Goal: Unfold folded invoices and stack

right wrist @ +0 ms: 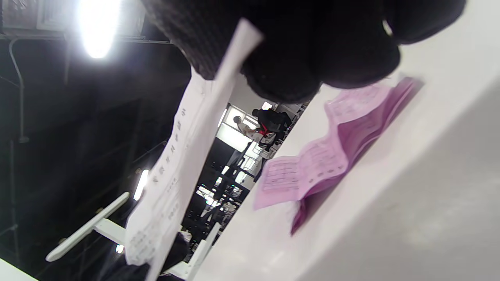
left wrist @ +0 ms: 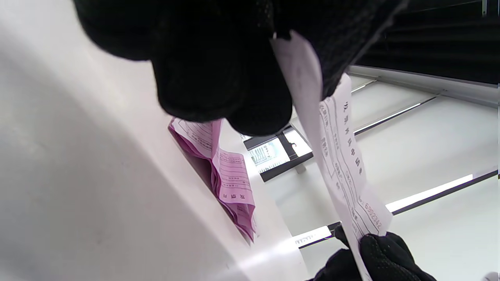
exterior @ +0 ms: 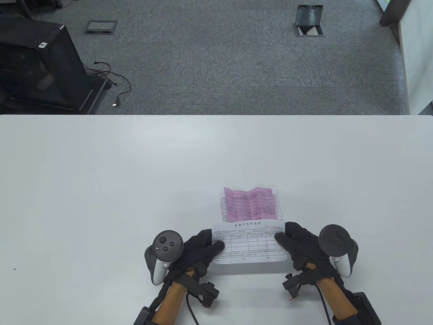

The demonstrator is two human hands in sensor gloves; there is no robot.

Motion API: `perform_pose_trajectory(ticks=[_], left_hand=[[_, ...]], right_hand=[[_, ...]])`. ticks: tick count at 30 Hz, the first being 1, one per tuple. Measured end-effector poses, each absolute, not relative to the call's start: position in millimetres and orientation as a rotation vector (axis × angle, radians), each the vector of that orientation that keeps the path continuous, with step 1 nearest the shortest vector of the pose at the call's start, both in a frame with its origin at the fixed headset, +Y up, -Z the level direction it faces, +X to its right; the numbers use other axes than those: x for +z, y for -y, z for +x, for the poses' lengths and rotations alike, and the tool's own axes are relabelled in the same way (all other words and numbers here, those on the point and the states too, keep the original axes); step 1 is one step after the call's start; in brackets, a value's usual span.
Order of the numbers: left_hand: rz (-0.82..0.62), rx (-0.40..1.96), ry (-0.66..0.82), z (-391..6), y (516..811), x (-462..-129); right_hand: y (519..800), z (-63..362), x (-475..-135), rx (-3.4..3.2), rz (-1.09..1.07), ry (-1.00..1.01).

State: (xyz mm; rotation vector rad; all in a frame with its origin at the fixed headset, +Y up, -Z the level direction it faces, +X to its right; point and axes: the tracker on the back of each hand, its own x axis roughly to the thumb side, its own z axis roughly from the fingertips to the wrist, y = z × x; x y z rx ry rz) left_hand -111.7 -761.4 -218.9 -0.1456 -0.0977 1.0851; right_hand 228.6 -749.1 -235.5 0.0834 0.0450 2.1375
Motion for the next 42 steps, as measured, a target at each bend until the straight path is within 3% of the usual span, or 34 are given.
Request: perform_pose_trajectory(ticks=[10, 15, 19, 25, 31, 42], left_hand=[[-0.106, 0.781, 0.118, -87.2, 757.1, -221.7], [-0.098, 0.704, 0.087, -78.7, 735.2, -239.5], [-0.089, 0.647, 0.027, -73.6, 712.1, -267.1], [-0.115, 0.561, -0.044, -66.0, 700.9, -306.5], [-0.202, 0.458, -0.107, -60.8, 717.0, -333.8], [-0.298, 0.309, -0.151, -45.0, 748.9, -349.2]], right_hand=[[756.6, 233.0, -239.4, 2.394, 0.035, -0.118], [744.6, 234.3, -252.7, 2.420, -0.018, -0.114], [721.3, 230.2, -278.9, 2.431, -0.061, -0.055], [700.8, 213.5, -325.3, 2.551, -0.084, -0.029], [719.8, 194.8, -360.0, 2.785, -0.104, -0.068], [759.4, 186.4, -369.8, 2.935, -0.202, -0.187]])
